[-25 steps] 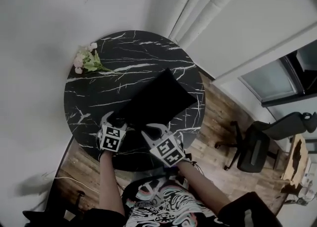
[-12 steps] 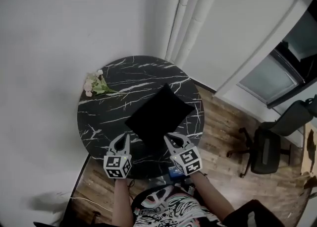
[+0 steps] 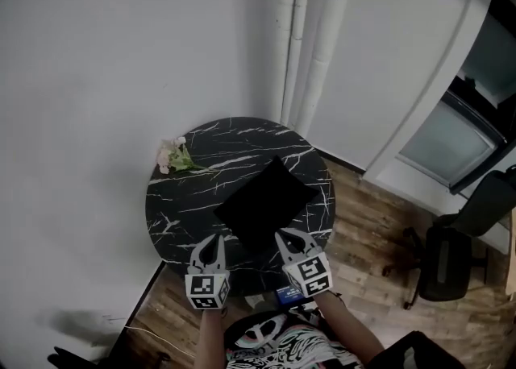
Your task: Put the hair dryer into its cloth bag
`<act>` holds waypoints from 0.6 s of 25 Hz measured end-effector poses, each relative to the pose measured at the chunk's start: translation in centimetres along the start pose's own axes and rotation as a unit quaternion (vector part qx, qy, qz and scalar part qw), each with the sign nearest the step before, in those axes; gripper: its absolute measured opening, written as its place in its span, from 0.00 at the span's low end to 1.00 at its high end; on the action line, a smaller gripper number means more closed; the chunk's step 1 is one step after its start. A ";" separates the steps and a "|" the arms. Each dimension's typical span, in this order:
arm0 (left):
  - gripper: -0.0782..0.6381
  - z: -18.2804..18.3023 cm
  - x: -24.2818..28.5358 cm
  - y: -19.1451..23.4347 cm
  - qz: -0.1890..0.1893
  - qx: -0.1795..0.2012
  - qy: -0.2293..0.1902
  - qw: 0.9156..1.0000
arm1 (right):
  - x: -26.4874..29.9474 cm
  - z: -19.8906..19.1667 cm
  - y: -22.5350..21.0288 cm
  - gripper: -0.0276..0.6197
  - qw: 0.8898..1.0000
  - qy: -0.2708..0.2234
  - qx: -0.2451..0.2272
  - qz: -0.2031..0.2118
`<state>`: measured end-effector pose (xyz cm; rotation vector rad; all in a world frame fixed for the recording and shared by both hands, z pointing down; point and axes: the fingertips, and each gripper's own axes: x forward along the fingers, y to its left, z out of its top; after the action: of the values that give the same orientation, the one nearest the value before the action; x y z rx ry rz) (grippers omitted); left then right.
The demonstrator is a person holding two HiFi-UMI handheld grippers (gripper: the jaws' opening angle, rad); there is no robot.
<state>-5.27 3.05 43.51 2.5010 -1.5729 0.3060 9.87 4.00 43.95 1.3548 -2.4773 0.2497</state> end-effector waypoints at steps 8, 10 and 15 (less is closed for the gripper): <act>0.13 -1.5 -4.3 -3.6 0.058 0.047 0.008 0.997 | -4.8 0.6 -1.1 0.07 0.999 -0.051 0.006 0.001; 0.13 -1.9 -5.1 -4.1 0.063 0.038 0.011 0.997 | -5.4 0.2 -1.2 0.07 0.999 -0.050 0.008 0.003; 0.13 -1.0 -5.7 -4.8 0.078 0.027 0.000 0.997 | -6.8 0.4 -1.6 0.07 0.999 -0.053 -0.005 0.008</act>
<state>-3.44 10.28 42.80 2.4202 -1.7875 0.3736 14.63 8.40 41.27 1.3789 -2.5738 0.1736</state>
